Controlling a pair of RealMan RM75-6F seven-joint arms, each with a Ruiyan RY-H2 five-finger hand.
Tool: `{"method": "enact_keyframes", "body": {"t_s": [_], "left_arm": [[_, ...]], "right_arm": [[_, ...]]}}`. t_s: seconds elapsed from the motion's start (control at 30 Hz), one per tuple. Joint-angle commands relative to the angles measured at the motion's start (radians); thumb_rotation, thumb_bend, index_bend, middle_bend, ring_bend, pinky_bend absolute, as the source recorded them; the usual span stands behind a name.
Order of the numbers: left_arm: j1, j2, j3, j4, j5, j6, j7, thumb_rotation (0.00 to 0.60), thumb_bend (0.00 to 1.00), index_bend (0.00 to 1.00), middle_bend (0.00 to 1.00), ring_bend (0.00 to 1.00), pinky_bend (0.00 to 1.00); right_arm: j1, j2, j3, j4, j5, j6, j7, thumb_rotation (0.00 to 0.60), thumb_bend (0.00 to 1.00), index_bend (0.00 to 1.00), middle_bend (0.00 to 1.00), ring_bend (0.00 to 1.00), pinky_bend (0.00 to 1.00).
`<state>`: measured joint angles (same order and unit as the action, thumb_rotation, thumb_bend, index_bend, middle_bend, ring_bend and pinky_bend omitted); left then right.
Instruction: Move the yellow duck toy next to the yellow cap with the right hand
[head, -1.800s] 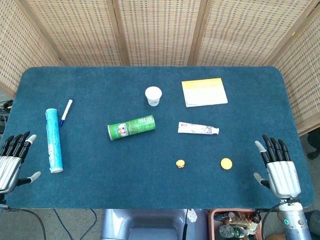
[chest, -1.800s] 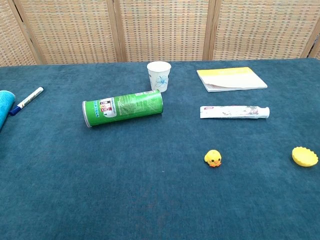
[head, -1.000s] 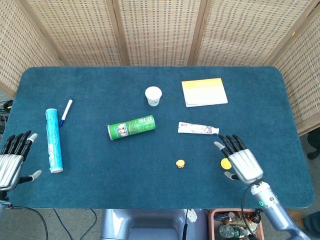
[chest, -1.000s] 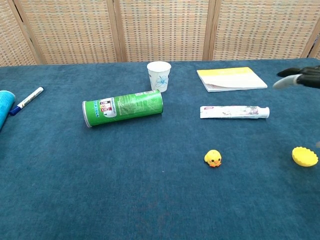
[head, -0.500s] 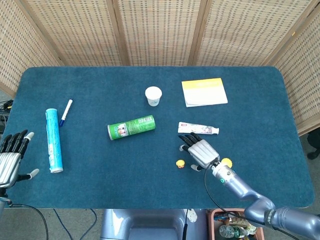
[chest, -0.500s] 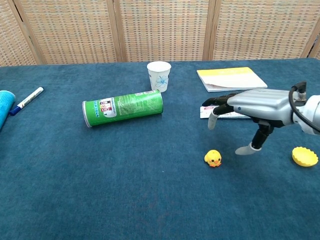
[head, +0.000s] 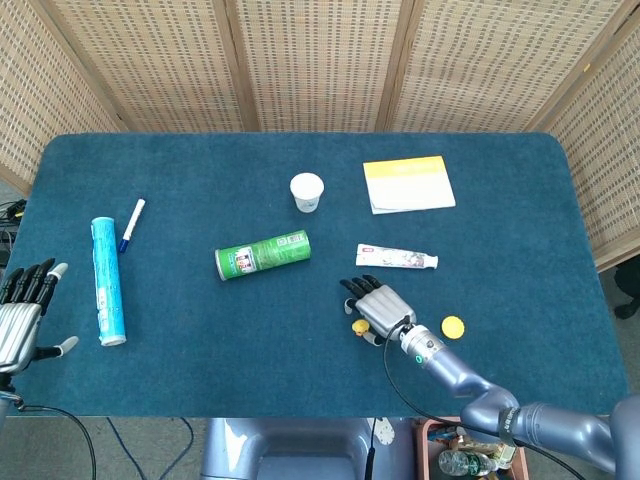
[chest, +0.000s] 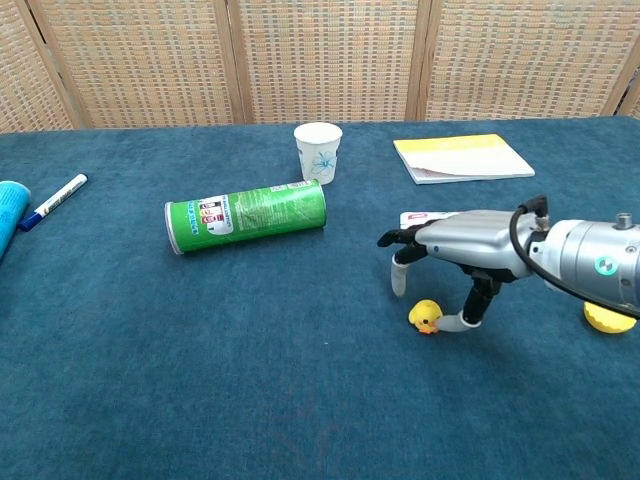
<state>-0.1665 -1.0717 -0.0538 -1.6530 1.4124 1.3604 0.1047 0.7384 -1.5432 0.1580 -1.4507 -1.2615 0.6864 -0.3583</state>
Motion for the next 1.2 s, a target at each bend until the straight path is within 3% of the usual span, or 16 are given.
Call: {"method": "enact_keyframes", "body": {"t_s": [0.03, 0.23, 0.43, 0.7, 0.97, 1.2], "left_arm": [[0.001, 0.002, 0.0, 0.0, 0.002, 0.002, -0.004, 0.6, 0.0, 0.0, 0.0, 0.0, 0.0], [0.0, 0.004, 0.001, 0.0, 0.001, 0.0, -0.007, 0.6, 0.0, 0.0, 0.0, 0.0, 0.0], [0.0, 0.005, 0.0, 0.001, -0.001, -0.001, -0.011, 0.6, 0.0, 0.0, 0.0, 0.0, 0.0], [-0.002, 0.005, 0.002, 0.002, -0.002, -0.005, -0.011, 0.6, 0.0, 0.0, 0.0, 0.0, 0.0], [-0.007, 0.004, 0.004, 0.005, -0.002, -0.015, -0.011, 0.6, 0.0, 0.0, 0.0, 0.0, 0.0], [-0.002, 0.002, 0.012, -0.003, 0.018, 0.001, -0.003, 0.6, 0.0, 0.0, 0.0, 0.0, 0.0]], "right_arm": [[0.004, -0.008, -0.011, -0.002, 0.017, 0.003, -0.007, 0.6, 0.3, 0.34, 0.0, 0.0, 0.0], [0.012, -0.016, -0.019, 0.0, 0.034, 0.009, -0.012, 0.6, 0.31, 0.36, 0.0, 0.0, 0.0], [0.016, -0.02, -0.027, 0.005, 0.042, 0.022, -0.002, 0.6, 0.35, 0.51, 0.0, 0.0, 0.0], [0.014, -0.008, -0.028, -0.011, 0.02, 0.052, 0.042, 0.6, 0.36, 0.52, 0.0, 0.0, 0.0], [-0.034, 0.144, -0.026, -0.149, -0.026, 0.165, 0.042, 0.6, 0.39, 0.52, 0.0, 0.0, 0.0], [-0.125, 0.292, -0.09, -0.202, -0.047, 0.236, 0.083, 0.6, 0.4, 0.52, 0.0, 0.0, 0.0]]}}
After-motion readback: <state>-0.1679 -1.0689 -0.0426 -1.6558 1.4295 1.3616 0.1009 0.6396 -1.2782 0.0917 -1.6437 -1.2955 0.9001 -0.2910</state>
